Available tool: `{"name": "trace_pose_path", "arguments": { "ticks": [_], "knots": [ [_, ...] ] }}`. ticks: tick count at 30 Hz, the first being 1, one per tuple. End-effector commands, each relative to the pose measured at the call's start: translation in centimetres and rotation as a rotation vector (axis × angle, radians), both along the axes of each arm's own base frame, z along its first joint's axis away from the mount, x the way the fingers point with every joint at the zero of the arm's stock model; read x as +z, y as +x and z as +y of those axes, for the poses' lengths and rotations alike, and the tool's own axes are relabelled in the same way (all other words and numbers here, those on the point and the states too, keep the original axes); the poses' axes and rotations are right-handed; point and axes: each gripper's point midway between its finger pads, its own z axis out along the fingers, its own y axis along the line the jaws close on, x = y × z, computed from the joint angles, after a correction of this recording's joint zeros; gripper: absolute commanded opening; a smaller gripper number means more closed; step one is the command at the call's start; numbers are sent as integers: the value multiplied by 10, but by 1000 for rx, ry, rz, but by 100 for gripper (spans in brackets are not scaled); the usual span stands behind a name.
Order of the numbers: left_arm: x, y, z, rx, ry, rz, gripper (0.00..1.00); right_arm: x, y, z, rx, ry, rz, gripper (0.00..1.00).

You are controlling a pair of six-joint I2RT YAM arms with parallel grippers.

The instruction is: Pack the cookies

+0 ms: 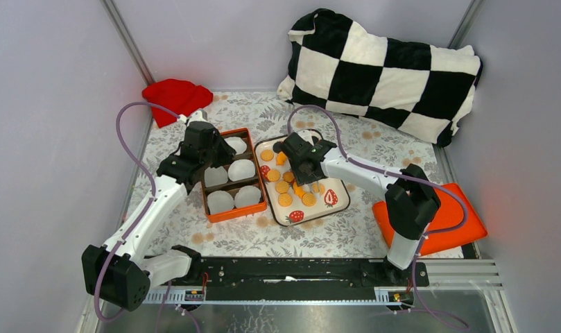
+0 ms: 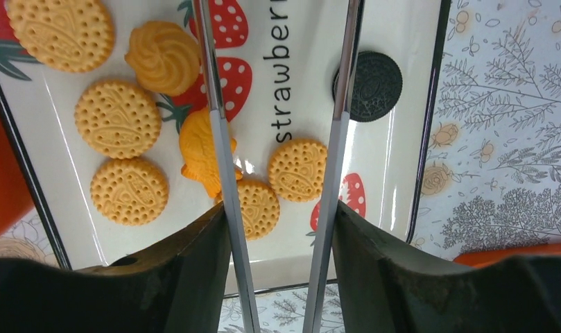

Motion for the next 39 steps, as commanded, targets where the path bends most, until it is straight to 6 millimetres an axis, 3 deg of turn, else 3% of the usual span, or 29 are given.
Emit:
{"name": "trace_pose_path", "arguments": {
  "ticks": [1,9,11,17,20,24,27,29,34,39],
  "knots": [
    [6,3,-2,-20,-8,-38,22,14,22,9,-39,16,-72,60],
    [4,1,0,-18,-4,-37,22,8,37,27,-21,29,-60,59],
    [4,1,0,-19,-2,-38,23,5,39,28,-23,31,-43,54],
    [2,1,-2,-29,-8,-32,23,5,38,28,-27,50,-10,27],
    [2,0,-4,-35,-20,-28,23,22,40,26,-39,59,-39,14],
    [9,0,-4,-33,-28,-38,22,69,42,31,-32,134,-125,2],
    [20,3,5,3,-2,-55,22,110,39,39,0,205,-189,0],
    [29,7,16,47,16,-66,22,127,37,48,28,244,-199,0],
    [43,19,37,121,-38,-77,22,140,37,81,106,307,-182,0],
    [48,21,75,254,-53,-71,22,142,47,132,209,369,-162,0]
  ]
}}
